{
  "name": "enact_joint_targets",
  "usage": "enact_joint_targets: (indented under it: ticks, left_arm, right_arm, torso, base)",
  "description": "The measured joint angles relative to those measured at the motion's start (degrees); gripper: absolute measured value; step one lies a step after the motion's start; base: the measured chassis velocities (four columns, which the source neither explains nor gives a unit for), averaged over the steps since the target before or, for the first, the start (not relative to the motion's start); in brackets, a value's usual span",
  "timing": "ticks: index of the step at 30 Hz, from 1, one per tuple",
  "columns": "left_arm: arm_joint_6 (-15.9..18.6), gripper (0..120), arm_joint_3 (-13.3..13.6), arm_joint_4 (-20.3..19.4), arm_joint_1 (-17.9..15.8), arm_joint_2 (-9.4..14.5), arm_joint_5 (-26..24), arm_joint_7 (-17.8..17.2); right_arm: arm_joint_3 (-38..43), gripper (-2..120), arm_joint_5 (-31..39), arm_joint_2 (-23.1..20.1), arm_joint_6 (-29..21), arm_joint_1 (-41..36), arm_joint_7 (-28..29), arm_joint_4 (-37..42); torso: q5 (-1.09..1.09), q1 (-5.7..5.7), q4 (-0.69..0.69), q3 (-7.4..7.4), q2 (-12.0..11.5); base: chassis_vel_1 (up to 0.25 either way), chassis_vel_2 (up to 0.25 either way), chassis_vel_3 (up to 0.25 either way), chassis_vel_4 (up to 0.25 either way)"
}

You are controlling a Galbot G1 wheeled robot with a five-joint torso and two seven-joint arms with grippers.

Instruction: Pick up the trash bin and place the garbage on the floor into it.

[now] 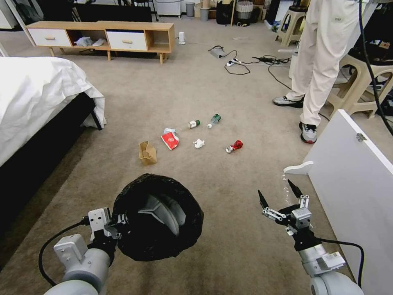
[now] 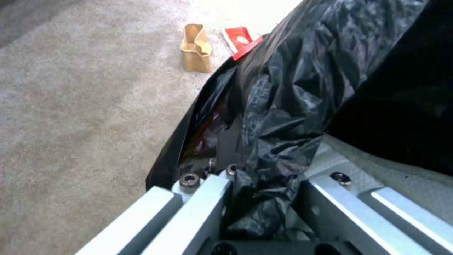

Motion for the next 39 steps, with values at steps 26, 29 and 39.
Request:
enact_joint_targets:
  ticks: [26,29,39]
  left_arm:
    - [-0.2,0,-0.1,-0.7,0.6,0.2,0.1,0.0]
    - [-0.2,0,-0.1,-0.7,0.6,0.3,0.1,0.0]
    - [-0.2,0,0.0,-0.8,0.8,0.4,0.1,0.0]
  right_arm:
    - [0.2,100,-1.8,0.7,0.7,-1.4,-0.9,0.8]
    - [0.1,100,-2.0,0.8,0.6,-1.4,-0.9,0.9]
    - [-0.1,100,-1.9,0.9,0.6,-1.4,-0.8,0.8]
  torso:
    - [0.00,0.00,0.00,0.00,0.0]
    - [0.00,0.00,0.00,0.00,0.0]
    - [0.00,0.00,0.00,0.00,0.0]
  base:
    - [0.000,0.000,0.000,0.000]
    - [0.000,0.000,0.000,0.000]
    - [0.039,0.047,-0.044,-0.047]
